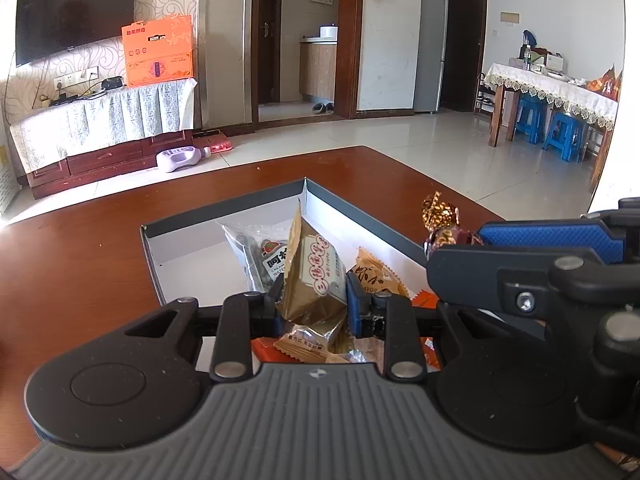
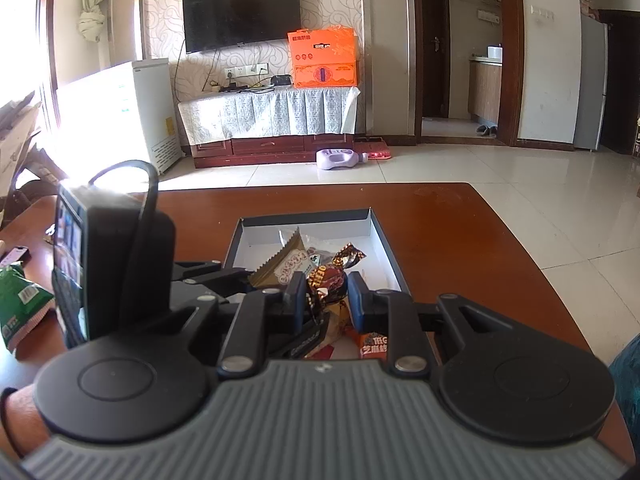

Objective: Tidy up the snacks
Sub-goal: 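Lower the gold cake into the box and open the left tool while the right tool drops the chocolate candy, then move both open tools away from the box to the green chip bags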

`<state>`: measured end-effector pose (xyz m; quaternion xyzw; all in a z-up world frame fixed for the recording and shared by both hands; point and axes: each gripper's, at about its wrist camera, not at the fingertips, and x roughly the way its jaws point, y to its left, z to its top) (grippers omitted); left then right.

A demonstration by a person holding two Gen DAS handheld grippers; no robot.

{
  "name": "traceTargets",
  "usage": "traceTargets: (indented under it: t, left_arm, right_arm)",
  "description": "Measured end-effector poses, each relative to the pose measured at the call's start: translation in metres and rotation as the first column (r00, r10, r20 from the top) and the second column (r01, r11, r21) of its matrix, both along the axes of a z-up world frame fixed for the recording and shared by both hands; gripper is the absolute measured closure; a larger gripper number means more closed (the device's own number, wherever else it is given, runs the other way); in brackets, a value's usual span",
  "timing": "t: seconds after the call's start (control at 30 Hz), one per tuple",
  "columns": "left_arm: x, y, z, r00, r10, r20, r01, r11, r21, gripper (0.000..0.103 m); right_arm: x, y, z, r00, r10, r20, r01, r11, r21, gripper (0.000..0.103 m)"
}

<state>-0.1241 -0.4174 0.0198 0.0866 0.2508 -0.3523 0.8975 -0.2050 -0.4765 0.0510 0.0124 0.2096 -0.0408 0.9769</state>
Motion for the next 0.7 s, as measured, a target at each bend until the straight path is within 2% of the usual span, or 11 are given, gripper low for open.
traceTargets:
  t: [0.07,0.2,0.33,0.5,0.7]
  left_arm:
    - [0.0,0.0,0.0,1.0,0.002,0.01,-0.002,1.0,0.01,0.063]
    - [0.003,0.002,0.0,1.0,0.019,0.024,-0.02,0.999,0.029,0.044]
    - [0.003,0.006,0.0,1.0,0.018,0.022,-0.019,0.999,0.031,0.036]
    - [-0.002,0.007,0.001,1.0,-0.011,0.025,0.01,0.999,0.033,0.013]
    - [-0.013,0.005,0.0,0.998,-0.045,0.042,0.043,0.998,0.044,0.012]
  right_arm:
    - [0.001,0.0,0.0,1.0,0.001,-0.003,-0.001,1.0,0.006,0.078]
    - [0.005,-0.003,0.0,1.0,0.009,-0.008,-0.009,1.0,0.008,0.077]
    - [0.007,-0.003,-0.001,1.0,0.016,-0.011,-0.016,1.0,0.005,0.077]
    - [0.01,-0.006,-0.002,1.0,0.018,-0.017,-0.018,1.0,0.01,0.077]
    - [0.011,-0.01,-0.004,1.0,0.018,-0.025,-0.017,1.0,0.021,0.077]
